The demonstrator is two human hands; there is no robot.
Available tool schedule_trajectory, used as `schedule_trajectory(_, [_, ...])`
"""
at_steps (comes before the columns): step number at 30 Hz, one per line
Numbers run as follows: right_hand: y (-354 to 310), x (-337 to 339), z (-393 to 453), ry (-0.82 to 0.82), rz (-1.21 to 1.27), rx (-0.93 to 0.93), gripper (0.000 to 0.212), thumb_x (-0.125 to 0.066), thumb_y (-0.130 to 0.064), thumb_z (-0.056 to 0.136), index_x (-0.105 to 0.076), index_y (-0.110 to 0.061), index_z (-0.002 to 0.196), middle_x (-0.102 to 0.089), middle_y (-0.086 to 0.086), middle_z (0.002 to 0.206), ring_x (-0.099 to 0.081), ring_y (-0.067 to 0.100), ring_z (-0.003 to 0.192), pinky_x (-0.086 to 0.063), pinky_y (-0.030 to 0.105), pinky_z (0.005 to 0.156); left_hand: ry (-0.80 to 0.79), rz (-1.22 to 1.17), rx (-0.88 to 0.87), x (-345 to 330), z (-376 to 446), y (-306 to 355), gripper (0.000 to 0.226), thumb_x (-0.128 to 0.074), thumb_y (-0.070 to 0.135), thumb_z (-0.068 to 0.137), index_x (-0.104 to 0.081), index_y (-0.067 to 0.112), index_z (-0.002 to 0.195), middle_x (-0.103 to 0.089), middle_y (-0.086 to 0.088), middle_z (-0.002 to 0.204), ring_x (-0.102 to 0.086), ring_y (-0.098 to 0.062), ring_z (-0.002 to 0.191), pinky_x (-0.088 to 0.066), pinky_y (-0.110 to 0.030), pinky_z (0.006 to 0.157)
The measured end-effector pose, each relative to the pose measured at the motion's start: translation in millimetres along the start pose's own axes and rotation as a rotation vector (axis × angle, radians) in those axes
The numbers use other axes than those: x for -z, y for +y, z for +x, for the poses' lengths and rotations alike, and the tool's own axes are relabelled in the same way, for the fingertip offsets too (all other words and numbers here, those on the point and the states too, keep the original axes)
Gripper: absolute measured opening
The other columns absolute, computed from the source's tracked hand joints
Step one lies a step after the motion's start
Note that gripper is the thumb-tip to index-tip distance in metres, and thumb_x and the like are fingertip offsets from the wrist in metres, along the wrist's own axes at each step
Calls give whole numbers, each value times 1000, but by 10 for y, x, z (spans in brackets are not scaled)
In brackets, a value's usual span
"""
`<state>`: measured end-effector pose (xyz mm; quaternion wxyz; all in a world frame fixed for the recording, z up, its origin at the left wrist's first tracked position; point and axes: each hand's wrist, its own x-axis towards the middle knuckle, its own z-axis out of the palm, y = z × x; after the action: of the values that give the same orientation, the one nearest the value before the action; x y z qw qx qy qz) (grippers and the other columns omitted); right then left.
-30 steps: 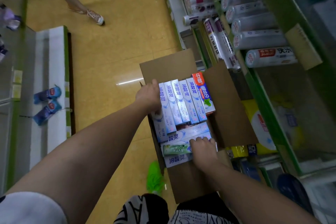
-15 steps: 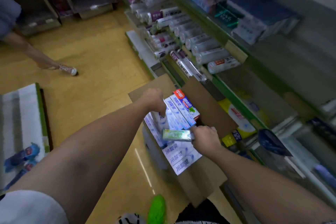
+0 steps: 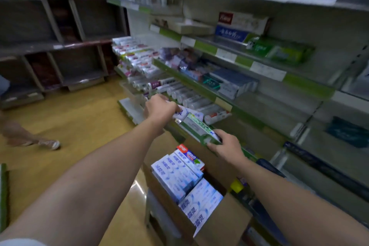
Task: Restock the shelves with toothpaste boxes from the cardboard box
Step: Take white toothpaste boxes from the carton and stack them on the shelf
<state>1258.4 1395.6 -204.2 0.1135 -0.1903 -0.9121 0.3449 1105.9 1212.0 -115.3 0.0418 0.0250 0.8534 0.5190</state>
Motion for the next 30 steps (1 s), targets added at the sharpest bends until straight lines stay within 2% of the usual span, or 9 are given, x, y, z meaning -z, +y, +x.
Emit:
schedule_trajectory(2, [-90, 228, -52, 41, 34, -9, 41, -74, -36, 73, -67, -30, 114, -72, -6, 100, -66, 18, 94, -51, 35, 79, 11, -105, -43, 60, -85, 178, 40, -92, 25, 63, -68, 18, 94, -67, 1, 94, -60, -11, 79, -49, -25, 62])
schedule_trajectory(4, [-158, 461, -119, 100, 58, 1, 46, -69, -43, 66, -68, -33, 110, -72, -10, 98, -66, 14, 92, -52, 36, 81, 29, -187, -78, 86, -156, 346, 42, -93, 25, 60, -69, 19, 95, -69, 0, 96, -65, -17, 87, -57, -34, 76])
schedule_trajectory(6, [-231, 687, -205, 164, 69, 15, 48, -66, -45, 65, -67, -33, 111, -72, -13, 98, -66, 11, 91, -52, 36, 82, 22, -252, -106, 83, -245, 507, 42, -93, 26, 60, -70, 20, 94, -70, 1, 96, -65, -19, 92, -57, -39, 83])
schedule_trajectory(10, [-328, 1135, -378, 294, 36, 32, 41, -63, -47, 66, -67, -38, 105, -71, -15, 96, -65, 10, 91, -52, 38, 81, 19, -366, -194, 5, -436, 769, 39, -94, 27, 58, -70, 23, 89, -69, 2, 95, -64, -16, 87, -51, -31, 72])
schedule_trajectory(12, [-333, 1355, -496, 373, 45, 23, 37, -63, -45, 67, -67, -38, 104, -71, -15, 94, -65, 11, 90, -53, 37, 81, 7, -396, -242, -65, -542, 884, 41, -95, 28, 56, -72, 22, 89, -69, 2, 93, -64, -15, 85, -53, -32, 73])
schedule_trajectory(15, [-309, 1700, -688, 460, -21, -3, 39, -69, -40, 75, -69, -33, 113, -71, -15, 96, -66, 12, 91, -53, 33, 79, -17, -424, -308, -194, -720, 1098, 42, -96, 28, 53, -73, 23, 89, -71, 2, 92, -67, -17, 85, -56, -33, 73])
schedule_trajectory(21, [-190, 2448, -1085, 566, -156, -48, 50, -61, -52, 67, -69, -37, 113, -70, -17, 92, -64, 10, 86, -52, 31, 75, -98, -501, -379, -559, -1044, 1497, 41, -96, 32, 51, -74, 24, 85, -72, 5, 88, -70, -18, 84, -61, -40, 75])
schedule_trajectory(24, [-64, 2786, -1260, 602, -198, -62, 55, -58, -57, 63, -70, -35, 113, -70, -11, 100, -64, 14, 91, -52, 33, 79, -107, -540, -389, -729, -1269, 1698, 37, -96, 25, 57, -74, 22, 87, -71, 5, 88, -66, -10, 80, -54, -27, 70])
schedule_trajectory(30, [274, 3321, -1639, 607, -241, -152, 67, -55, -61, 62, -67, -34, 122, -70, -8, 117, -64, 17, 104, -52, 36, 87, -113, -570, -335, -1164, -1777, 1966, 37, -94, 26, 63, -74, 22, 94, -70, 3, 92, -64, -11, 80, -53, -28, 69])
